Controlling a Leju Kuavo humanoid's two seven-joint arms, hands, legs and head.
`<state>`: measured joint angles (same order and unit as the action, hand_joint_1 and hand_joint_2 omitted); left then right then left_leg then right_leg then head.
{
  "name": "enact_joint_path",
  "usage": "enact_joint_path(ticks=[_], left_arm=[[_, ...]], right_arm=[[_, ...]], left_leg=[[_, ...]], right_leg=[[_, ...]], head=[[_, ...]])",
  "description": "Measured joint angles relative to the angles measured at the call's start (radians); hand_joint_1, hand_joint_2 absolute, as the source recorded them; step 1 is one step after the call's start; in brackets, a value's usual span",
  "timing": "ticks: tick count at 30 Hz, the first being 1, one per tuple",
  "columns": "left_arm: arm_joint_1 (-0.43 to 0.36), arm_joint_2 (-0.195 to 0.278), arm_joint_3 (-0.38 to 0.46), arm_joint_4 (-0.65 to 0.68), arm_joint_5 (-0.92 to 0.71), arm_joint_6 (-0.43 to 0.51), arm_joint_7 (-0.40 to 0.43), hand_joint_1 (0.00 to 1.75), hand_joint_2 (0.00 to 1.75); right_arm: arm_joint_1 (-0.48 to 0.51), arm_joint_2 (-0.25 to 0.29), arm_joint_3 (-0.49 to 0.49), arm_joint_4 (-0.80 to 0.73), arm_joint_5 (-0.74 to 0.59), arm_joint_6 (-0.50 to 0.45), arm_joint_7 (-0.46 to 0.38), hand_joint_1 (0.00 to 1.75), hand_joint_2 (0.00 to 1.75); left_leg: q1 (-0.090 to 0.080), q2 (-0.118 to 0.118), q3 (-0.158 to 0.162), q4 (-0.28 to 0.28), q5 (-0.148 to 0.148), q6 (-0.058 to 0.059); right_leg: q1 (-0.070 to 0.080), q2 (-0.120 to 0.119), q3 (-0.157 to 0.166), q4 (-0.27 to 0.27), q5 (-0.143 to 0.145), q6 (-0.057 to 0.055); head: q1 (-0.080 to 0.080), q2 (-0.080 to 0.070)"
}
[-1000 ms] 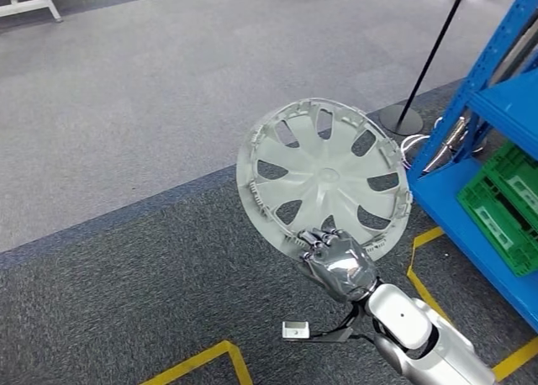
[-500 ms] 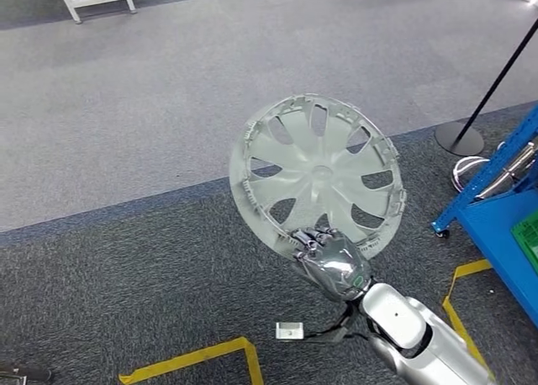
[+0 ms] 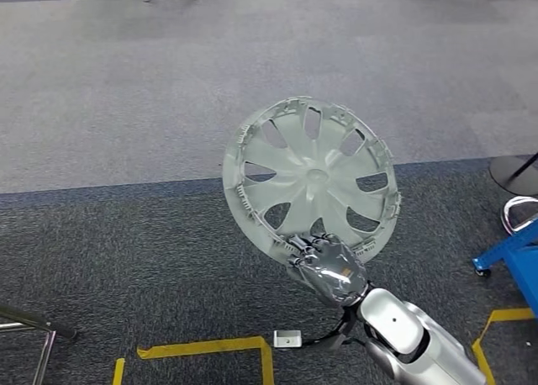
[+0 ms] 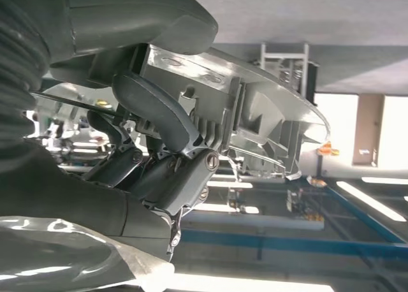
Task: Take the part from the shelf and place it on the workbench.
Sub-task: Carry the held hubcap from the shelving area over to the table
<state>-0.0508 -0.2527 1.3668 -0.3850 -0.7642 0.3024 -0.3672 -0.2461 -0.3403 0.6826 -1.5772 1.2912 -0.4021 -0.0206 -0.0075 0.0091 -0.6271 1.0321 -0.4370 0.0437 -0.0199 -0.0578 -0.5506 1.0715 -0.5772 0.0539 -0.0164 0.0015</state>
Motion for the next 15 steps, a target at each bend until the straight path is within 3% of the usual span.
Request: enact_joint_path(ticks=[2,3,4,5,6,8,9,11,12,13,15], left_arm=[[-0.003,0.000,0.000,-0.001,0.000,-0.005,-0.002,0.00,1.75],[-0.005,0.000,0.000,-0.001,0.000,-0.009,-0.005,0.00,1.75],[-0.006,0.000,0.000,-0.001,0.000,-0.012,-0.007,0.00,1.75],[-0.007,0.000,0.000,-0.001,-0.001,-0.014,-0.010,0.00,1.75],[-0.007,0.001,0.000,-0.001,-0.001,-0.016,-0.012,0.00,1.75],[-0.007,0.000,0.000,-0.001,-0.001,-0.017,-0.015,0.00,1.75],[-0.008,0.000,0.000,-0.001,-0.001,-0.018,-0.016,0.00,1.75],[-0.007,0.000,0.000,-0.001,-0.004,-0.018,-0.017,0.00,1.75],[-0.006,0.000,0.000,-0.001,-0.006,-0.017,-0.017,0.00,1.75],[-0.005,0.001,0.000,-0.001,-0.008,-0.016,-0.017,0.00,1.75],[-0.004,0.001,0.000,-0.001,-0.012,-0.013,-0.017,0.00,1.75]], right_arm=[[0.006,0.000,-0.001,0.000,-0.001,-0.003,0.001,1.75,1.75],[0.010,0.000,-0.001,0.001,-0.002,-0.004,0.001,1.75,1.75],[0.013,0.000,-0.001,0.001,-0.002,-0.004,0.001,1.75,1.75],[0.016,0.000,-0.001,0.001,-0.002,-0.004,0.001,1.75,1.75],[0.017,0.000,-0.001,0.001,-0.002,-0.004,0.001,1.75,1.75],[0.018,0.000,-0.002,0.002,-0.002,-0.004,0.001,1.75,1.75],[0.018,0.000,-0.003,0.002,-0.002,-0.004,0.001,1.75,1.75],[0.019,0.000,-0.004,0.003,-0.002,-0.007,0.000,1.75,1.75],[0.019,0.000,-0.005,0.003,-0.002,-0.008,0.000,1.75,1.75],[0.019,0.000,-0.005,0.002,-0.002,-0.008,0.000,1.75,1.75],[0.019,0.000,-0.007,0.002,0.000,-0.008,0.001,1.75,1.75]], left_leg=[[-0.001,-0.023,0.001,0.000,-0.001,0.007],[-0.002,-0.037,0.001,0.000,-0.002,0.009],[-0.003,-0.052,0.003,0.000,-0.002,0.009],[-0.004,-0.067,0.005,0.000,-0.002,0.010],[-0.004,-0.082,0.007,0.001,-0.003,0.009],[-0.004,-0.109,0.008,0.005,-0.006,0.005],[-0.002,-0.121,0.004,0.008,-0.007,0.001],[0.002,-0.144,-0.005,0.010,-0.004,-0.010],[0.005,-0.156,-0.008,0.008,-0.002,-0.017],[0.006,-0.154,-0.009,0.010,-0.003,-0.023],[0.002,-0.111,-0.019,0.036,-0.023,-0.032]], right_leg=[[-0.001,0.045,-0.072,0.134,-0.057,-0.001],[0.000,0.052,-0.109,0.196,-0.073,-0.001],[0.001,0.055,-0.136,0.230,-0.072,-0.003],[0.001,0.057,-0.143,0.222,-0.048,-0.004],[0.001,0.062,-0.131,0.176,-0.008,-0.007],[-0.002,0.104,-0.078,0.039,0.068,-0.012],[-0.004,0.127,-0.057,-0.009,0.086,-0.014],[-0.004,0.149,-0.038,-0.042,0.087,-0.015],[-0.002,0.138,-0.036,-0.044,0.087,-0.018],[-0.002,0.124,-0.032,-0.048,0.088,-0.022],[-0.004,0.097,-0.022,-0.058,0.090,-0.034]], head=[[0.005,0.000],[0.006,0.000],[0.006,0.000],[0.006,0.000],[0.006,0.000],[0.006,0.000],[0.005,0.000],[0.005,0.000],[0.004,0.000],[0.004,0.000],[0.000,0.000]])
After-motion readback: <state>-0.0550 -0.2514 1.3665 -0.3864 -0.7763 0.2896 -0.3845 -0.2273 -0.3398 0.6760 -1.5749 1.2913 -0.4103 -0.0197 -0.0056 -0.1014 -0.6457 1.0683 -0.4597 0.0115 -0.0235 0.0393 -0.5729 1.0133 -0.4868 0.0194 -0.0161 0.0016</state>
